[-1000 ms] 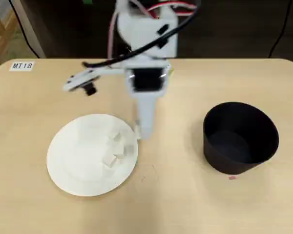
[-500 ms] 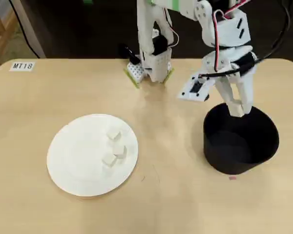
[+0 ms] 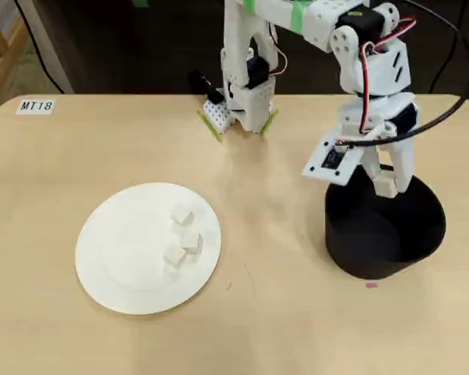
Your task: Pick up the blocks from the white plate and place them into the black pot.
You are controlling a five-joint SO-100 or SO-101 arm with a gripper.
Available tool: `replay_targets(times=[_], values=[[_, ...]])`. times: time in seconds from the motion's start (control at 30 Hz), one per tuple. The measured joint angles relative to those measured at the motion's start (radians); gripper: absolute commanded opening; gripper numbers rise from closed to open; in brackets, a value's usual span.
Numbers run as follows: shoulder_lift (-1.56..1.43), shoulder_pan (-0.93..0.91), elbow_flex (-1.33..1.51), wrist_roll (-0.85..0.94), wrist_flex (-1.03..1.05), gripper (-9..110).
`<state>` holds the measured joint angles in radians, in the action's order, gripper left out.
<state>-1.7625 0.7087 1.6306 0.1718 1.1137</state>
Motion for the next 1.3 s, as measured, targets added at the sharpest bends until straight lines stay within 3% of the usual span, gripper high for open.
replay_targets(times=[0.17, 0.27, 0.37, 0.5, 0.63, 0.83, 1.17, 1.23, 1.3], values=[[0.018, -0.003, 0.000, 0.014, 0.000, 28], [0.021, -0.011, 0.000, 0.020, 0.000, 32], [0.021, -0.026, 0.000, 0.020, 0.000, 31], [-0.003, -0.097, 0.000, 0.012, 0.067, -2], [-0.118, -0.290, 0.000, 0.000, 0.232, -2], [-0.209, -0.640, 0.002, 0.120, 0.391, -2], [-0.187, -0.861, 0.212, 0.175, 0.207, -2], [-0.181, -0.871, 0.215, 0.160, 0.184, 4], [-0.179, -0.873, 0.219, 0.152, 0.164, 19]])
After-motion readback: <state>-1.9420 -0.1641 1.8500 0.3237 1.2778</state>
